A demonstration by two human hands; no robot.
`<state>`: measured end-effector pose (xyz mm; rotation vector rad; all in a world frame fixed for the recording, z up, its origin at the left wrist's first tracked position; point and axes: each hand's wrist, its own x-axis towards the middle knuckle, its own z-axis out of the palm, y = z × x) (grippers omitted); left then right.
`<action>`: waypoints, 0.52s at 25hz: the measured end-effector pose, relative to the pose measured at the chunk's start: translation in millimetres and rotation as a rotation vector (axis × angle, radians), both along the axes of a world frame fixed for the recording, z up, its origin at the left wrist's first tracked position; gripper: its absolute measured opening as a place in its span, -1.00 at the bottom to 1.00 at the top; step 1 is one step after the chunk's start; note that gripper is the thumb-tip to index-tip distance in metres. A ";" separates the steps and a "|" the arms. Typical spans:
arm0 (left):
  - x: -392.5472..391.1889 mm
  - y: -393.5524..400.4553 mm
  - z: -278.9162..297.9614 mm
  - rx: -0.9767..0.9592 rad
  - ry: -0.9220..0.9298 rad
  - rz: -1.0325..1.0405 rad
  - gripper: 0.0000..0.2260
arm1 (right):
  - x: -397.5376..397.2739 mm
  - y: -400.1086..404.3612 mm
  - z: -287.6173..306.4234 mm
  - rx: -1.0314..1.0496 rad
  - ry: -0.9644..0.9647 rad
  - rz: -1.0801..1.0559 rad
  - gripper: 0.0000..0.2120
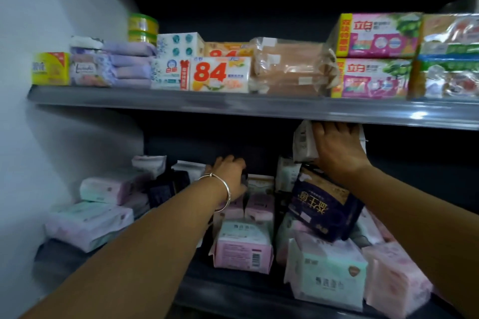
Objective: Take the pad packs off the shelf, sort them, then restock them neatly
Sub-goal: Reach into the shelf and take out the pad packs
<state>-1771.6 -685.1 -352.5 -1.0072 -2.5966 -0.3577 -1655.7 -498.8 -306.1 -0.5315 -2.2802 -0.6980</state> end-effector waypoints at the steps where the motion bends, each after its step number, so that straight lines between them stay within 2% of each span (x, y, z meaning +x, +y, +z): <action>1: -9.9 -5.2 -1.0 -0.002 -0.012 0.008 -0.54 | -9.3 -5.8 -0.5 0.008 -0.021 0.012 -0.15; 6: -53.0 -21.2 -14.8 -0.027 -0.023 0.026 -0.53 | -58.5 -37.1 -10.9 0.084 -0.039 0.088 -0.33; 8: -73.4 -25.7 -22.1 -0.034 -0.036 0.041 -0.53 | -84.5 -45.9 -22.6 0.187 -0.012 0.127 -0.39; 11: -108.0 -27.0 -28.7 -0.044 -0.070 0.064 -0.49 | -121.6 -53.4 -38.8 0.287 0.087 0.165 -0.40; 13: -130.5 -23.6 -32.4 -0.056 -0.064 0.064 -0.48 | -141.4 -58.3 -49.0 0.281 0.074 0.173 -0.37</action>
